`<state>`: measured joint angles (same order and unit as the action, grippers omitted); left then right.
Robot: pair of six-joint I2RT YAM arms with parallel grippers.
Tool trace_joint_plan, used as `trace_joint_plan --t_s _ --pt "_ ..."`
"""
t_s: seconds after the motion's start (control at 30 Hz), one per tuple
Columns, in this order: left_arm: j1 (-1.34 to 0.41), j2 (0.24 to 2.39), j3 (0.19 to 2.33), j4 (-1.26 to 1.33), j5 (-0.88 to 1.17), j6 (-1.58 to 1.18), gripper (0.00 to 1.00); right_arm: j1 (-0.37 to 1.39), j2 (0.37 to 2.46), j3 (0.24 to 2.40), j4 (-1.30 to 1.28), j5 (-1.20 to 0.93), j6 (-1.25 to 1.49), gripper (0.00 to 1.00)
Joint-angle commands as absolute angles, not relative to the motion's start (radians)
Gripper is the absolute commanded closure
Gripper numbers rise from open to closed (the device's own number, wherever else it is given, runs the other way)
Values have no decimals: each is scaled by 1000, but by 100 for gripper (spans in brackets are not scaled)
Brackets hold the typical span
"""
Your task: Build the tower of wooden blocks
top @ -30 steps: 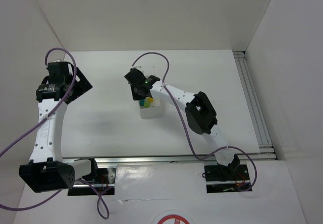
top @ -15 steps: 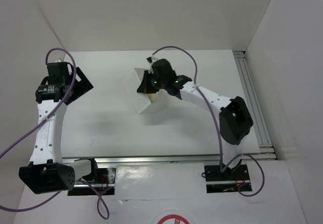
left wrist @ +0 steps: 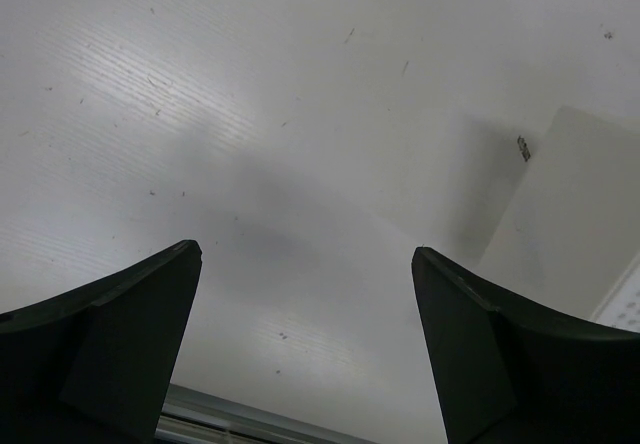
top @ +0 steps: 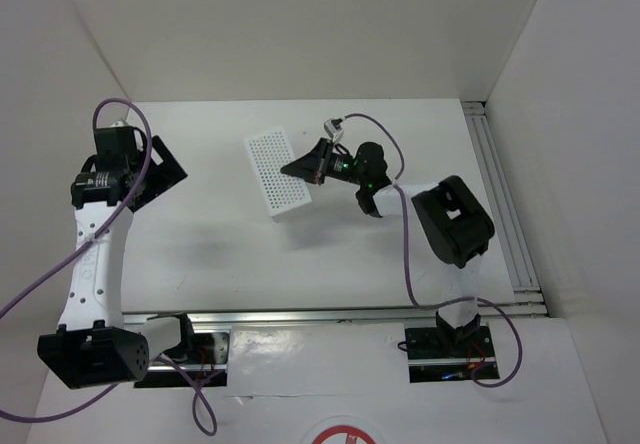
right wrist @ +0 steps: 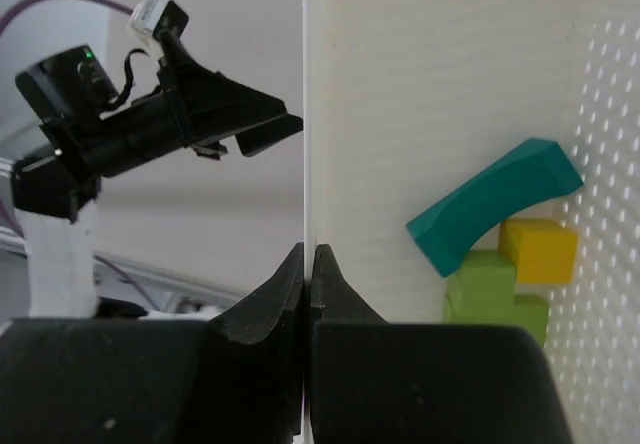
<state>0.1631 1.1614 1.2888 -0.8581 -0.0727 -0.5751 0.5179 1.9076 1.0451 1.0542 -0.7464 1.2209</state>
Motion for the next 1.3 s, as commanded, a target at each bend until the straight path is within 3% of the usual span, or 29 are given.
trace_joint_plan --t_s 0.0,0.4,0.6,0.73,0.87,0.97,1.1,1.27 --pt "169 1109 1284 -836 -71 -555 0 512 2064 1100 1888 -801 1637 100" --pt "169 1100 1275 -836 -71 -546 0 512 2132 1111 1890 -746 1677 100" --pt "169 1100 1266 -836 -71 -546 0 503 2048 1072 1890 -722 1648 100" --pt "169 1100 1266 -827 -61 -546 0 483 2149 1103 1890 -733 1752 100" --pt "169 1100 1266 -827 -61 -546 0 508 2069 1103 1890 -733 1646 100" --pt "169 1100 1266 -827 -61 -546 0 483 2137 1103 1890 -733 1728 100" --pt "169 1100 1266 -827 -61 -546 0 494 2016 1066 1890 -699 1658 100" --pt "169 1100 1266 -827 -52 -546 0 494 2016 1115 1890 -625 1689 100"
